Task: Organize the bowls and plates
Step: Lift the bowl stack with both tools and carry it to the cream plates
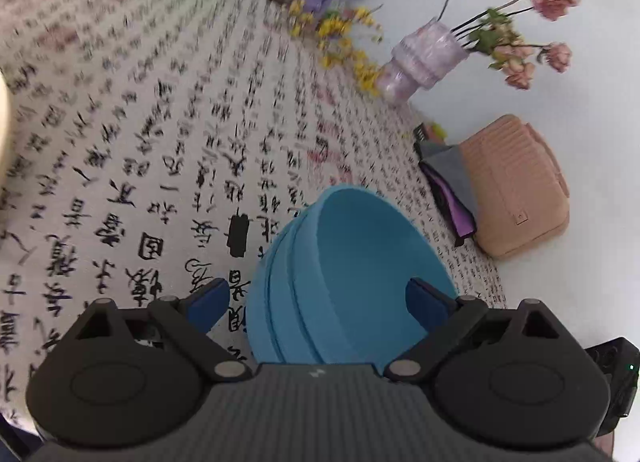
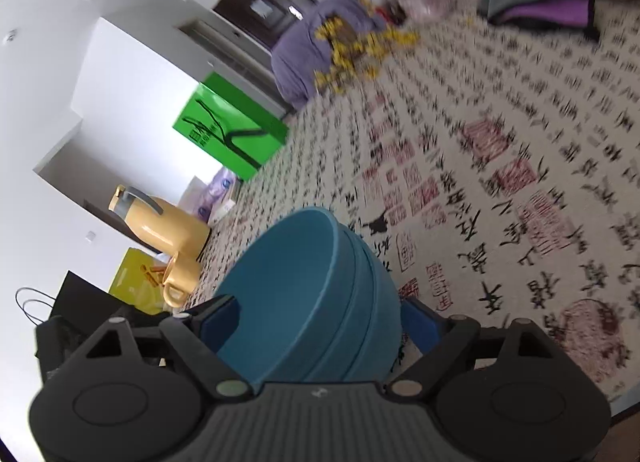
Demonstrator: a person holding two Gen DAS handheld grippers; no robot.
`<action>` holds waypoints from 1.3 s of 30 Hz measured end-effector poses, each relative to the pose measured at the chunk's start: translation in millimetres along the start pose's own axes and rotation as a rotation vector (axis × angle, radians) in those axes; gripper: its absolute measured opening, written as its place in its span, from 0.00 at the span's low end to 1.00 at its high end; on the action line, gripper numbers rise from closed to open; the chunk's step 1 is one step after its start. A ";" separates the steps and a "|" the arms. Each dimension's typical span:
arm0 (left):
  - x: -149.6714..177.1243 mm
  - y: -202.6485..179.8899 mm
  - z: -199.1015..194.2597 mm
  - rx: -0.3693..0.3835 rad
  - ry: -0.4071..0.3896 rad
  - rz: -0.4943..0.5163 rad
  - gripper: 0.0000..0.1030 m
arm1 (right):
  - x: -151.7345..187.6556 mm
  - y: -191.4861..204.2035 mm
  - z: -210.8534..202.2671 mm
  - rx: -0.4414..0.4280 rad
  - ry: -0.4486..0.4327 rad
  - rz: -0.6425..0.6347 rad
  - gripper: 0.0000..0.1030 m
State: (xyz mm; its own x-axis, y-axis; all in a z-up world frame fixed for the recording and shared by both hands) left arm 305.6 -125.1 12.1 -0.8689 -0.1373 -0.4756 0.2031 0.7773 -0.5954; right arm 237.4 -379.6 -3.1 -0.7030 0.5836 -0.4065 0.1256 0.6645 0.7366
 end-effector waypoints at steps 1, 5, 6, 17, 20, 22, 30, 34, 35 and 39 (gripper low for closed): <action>-0.4 2.2 4.2 0.008 0.019 -0.006 0.93 | -1.5 -3.6 6.8 -0.006 0.022 0.025 0.85; 4.7 9.5 21.6 0.065 0.123 -0.033 0.86 | 1.7 -21.0 29.5 -0.014 0.128 0.149 0.86; 7.5 12.5 23.1 0.072 0.130 -0.041 0.82 | 4.7 -24.4 33.0 -0.021 0.158 0.174 0.84; 6.2 12.9 19.4 0.009 0.111 -0.042 0.47 | 4.4 -30.5 36.4 0.054 0.197 0.148 0.52; 5.3 8.1 21.4 -0.005 0.091 -0.022 0.42 | 1.5 -31.6 34.5 0.078 0.184 0.143 0.44; 4.5 6.5 19.2 0.003 0.081 -0.021 0.41 | 0.1 -29.3 32.8 0.100 0.176 0.118 0.37; -11.5 12.8 -1.9 -0.001 0.009 -0.009 0.40 | -8.3 2.9 45.8 0.096 0.161 0.074 0.37; -18.6 35.2 -26.6 -0.021 -0.035 -0.043 0.38 | -4.9 31.0 64.4 0.087 0.190 0.029 0.37; -20.4 42.1 -34.1 -0.033 -0.047 -0.047 0.38 | -2.7 41.4 72.7 0.087 0.203 0.011 0.37; -28.3 76.5 -67.9 -0.069 -0.089 -0.095 0.37 | 9.4 82.6 105.5 0.081 0.258 -0.053 0.37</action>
State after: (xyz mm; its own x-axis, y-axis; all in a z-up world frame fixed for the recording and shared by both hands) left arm 315.1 -20.1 24.0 -0.8387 -0.2636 -0.4766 0.0877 0.7983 -0.5958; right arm 315.0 -270.0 -3.0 -0.8636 0.4162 -0.2846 0.1326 0.7321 0.6682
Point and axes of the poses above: each gripper's, at about its wrist camera, not at the fingertips, and z roughly the way its jaws point, y to its left, x to its underside, the point moved 4 cm from there along z, roughly the way its jaws point, and after that the axes turned 3 degrees about z, right-handed, at the moved point
